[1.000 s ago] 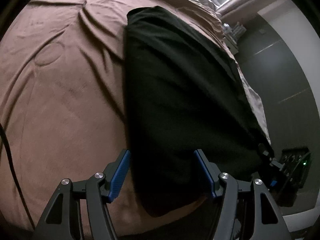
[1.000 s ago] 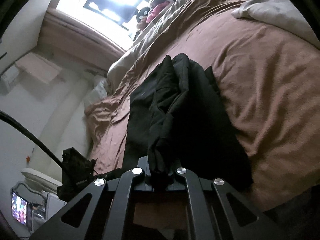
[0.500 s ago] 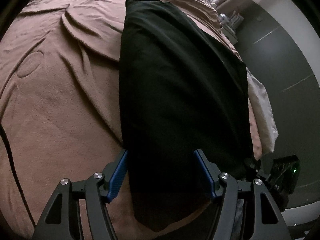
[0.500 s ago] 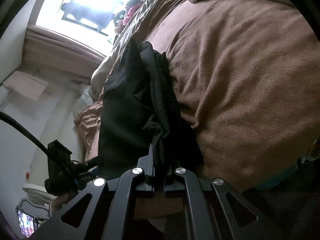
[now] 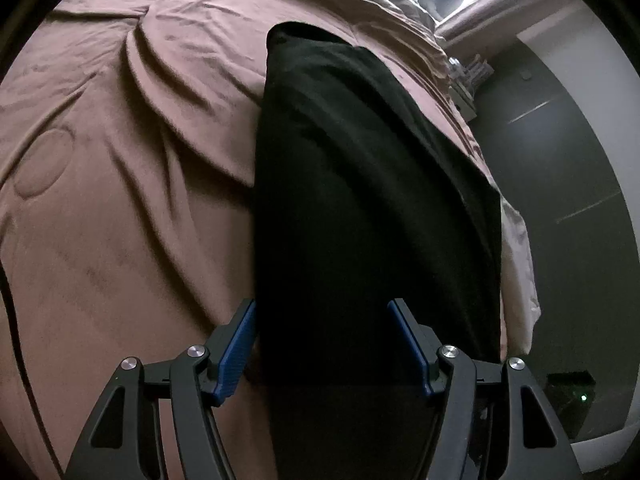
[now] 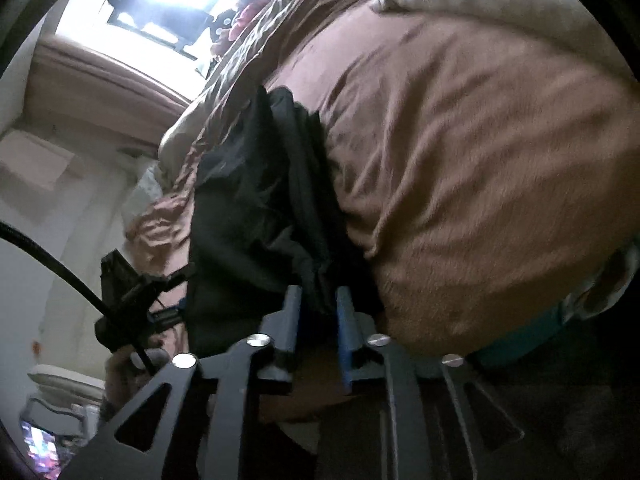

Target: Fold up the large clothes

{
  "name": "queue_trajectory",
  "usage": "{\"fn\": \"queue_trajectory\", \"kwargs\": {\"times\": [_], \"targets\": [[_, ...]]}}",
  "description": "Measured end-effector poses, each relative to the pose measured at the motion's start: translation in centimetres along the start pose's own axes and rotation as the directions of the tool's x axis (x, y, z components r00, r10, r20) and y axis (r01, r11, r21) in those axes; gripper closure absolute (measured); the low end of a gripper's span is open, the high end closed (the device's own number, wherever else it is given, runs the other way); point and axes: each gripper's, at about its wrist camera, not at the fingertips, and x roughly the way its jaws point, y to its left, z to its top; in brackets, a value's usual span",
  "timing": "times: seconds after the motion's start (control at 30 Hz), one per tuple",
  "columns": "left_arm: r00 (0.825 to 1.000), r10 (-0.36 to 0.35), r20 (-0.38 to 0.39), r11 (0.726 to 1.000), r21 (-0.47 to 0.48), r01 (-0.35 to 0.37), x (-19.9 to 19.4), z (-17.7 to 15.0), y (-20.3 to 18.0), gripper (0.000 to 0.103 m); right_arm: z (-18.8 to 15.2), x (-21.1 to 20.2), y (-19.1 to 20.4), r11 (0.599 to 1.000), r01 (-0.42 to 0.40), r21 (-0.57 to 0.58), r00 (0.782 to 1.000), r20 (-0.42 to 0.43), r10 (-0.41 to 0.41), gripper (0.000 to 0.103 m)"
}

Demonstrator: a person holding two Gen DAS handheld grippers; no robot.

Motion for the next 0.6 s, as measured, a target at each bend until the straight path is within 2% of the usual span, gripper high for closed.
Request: {"fn": "queue_trajectory", "kwargs": {"times": [0.03,0.07,0.27,0.47,0.6], "targets": [[1.000,-0.009,0.003,1.000,-0.002,0.009,0.1,0.4,0.2,0.036,0.5,-0.5,0.4,1.000,0.015,-0.019,1.000,0.011,-0.015,0.046],[1.000,-0.014,0.007,1.000,-0.003,0.014,0.1,0.7,0.3,0.037,1.1,-1.0,0.8,0.999,0.008,-0.032,1.000,0.025,-0.007,0.025],[1.000,-0.017,0.018,1.000,0.012,0.017,0.5,2.4,0.4,0.037,5.3,-0.2,3.4,0.992,0.019,-0.127,1.000,0.023,-0.016,0.024],[0.999,0.005,0.035,1.000,0.030,-0.006,1.1,4.5,0.0,0.037,10.9,5.7,6.0,0.974,0.020,-0.227,0.996,-0.081,-0.040,0.024],[0.999,0.027,0.047,0.999,0.026,-0.028,1.7,5.6,-0.6,0.037,13.8,9.8,7.1,0.969,0.008,-0.246,0.987,-0.153,-0.047,0.024]]}}
